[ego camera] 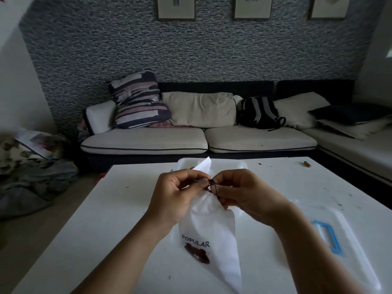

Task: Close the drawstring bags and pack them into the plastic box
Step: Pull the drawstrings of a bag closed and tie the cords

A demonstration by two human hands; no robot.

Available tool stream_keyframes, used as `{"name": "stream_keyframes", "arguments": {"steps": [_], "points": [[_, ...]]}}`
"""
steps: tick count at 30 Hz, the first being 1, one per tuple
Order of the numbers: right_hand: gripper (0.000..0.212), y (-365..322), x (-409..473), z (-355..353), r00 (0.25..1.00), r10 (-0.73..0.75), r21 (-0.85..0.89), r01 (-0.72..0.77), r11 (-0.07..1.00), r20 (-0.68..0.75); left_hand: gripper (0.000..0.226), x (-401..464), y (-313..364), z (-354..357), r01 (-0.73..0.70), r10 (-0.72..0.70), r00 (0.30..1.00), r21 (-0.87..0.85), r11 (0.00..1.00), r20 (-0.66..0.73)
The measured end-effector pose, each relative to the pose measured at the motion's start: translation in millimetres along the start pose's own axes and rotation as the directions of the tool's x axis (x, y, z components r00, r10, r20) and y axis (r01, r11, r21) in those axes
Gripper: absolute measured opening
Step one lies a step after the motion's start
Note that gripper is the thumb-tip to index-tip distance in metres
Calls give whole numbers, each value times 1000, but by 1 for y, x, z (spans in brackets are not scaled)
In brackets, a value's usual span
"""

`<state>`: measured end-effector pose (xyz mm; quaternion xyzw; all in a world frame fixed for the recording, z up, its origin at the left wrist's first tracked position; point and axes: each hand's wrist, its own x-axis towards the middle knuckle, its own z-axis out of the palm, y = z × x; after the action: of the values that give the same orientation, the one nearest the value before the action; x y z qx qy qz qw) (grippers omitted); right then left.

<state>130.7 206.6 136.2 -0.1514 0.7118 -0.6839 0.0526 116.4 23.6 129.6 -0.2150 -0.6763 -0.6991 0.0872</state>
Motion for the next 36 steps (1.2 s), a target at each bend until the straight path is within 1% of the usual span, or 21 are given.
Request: {"name": "stream_keyframes", "arguments": {"steps": [1, 3, 6, 7, 9, 11, 13, 17, 18, 22, 23, 25, 28, 30, 33, 35, 36], "points": [[11, 0, -2, -1, 998, 16, 65, -20, 998, 56, 7, -1, 3, 0, 46, -45, 999, -77, 996, 20], [21, 3, -2, -3, 989, 33, 158, -56, 986, 143, 8, -2, 6, 1, 128, -118, 991, -201, 971, 64], [30, 6, -2, -5, 986, 27, 230, -64, 971, 162, 9, -3, 10, 1, 177, -150, 982, -291, 940, 112], [27, 6, -2, -6, 989, 29, 242, -65, 968, 148, 9, -4, 11, 2, 186, -157, 981, -301, 935, 116], [15, 4, -4, -8, 991, 35, 225, -63, 972, 126, 8, -4, 11, 2, 186, -161, 981, -284, 941, 110], [14, 1, -6, -9, 988, 38, 174, -63, 983, 147, 9, -4, 9, 1, 180, -158, 982, -261, 949, 102], [8, 0, -6, -9, 992, 30, 167, -51, 985, 124, 10, -3, 8, -1, 161, -144, 986, -238, 958, 88], [8, 1, -2, -5, 998, -56, 236, 64, 970, -41, 11, -1, 6, -8, 123, -119, 992, -199, 972, 33], [8, 1, -1, -3, 996, -69, 245, 81, 966, -58, 11, 0, 5, -9, 116, -112, 993, -199, 973, 28], [30, 1, -1, 7, 997, -59, 293, 72, 953, -55, 10, 0, 4, -8, 90, -88, 996, -201, 976, 16], [29, 1, 0, 8, 995, -64, 293, 83, 952, -75, 10, 0, 4, -8, 87, -87, 996, -201, 976, 11], [18, 2, 1, 7, 993, -57, 332, 87, 939, -100, 10, 0, 5, -8, 83, -83, 997, -200, 976, 6], [20, 4, 3, 4, 994, -24, 419, 69, 905, -110, 10, 0, 5, -8, 80, -82, 997, -185, 979, 1], [15, 5, 5, 4, 991, -12, 467, 72, 882, -131, 9, 1, 5, -7, 72, -74, 997, -171, 983, -6], [12, 6, 8, 7, 995, 11, 519, 43, 853, -100, 11, 1, 3, -6, 39, -42, 999, -112, 993, -24], [6, 6, 7, 6, 998, 18, 600, 16, 800, -52, 15, 2, 0, -7, 0, -2, 999, -31, 1000, -37], [12, 4, 6, 6, 999, 26, 641, -4, 767, -25, 17, 2, 0, -7, -12, 11, 999, -7, 1000, -37]]}}
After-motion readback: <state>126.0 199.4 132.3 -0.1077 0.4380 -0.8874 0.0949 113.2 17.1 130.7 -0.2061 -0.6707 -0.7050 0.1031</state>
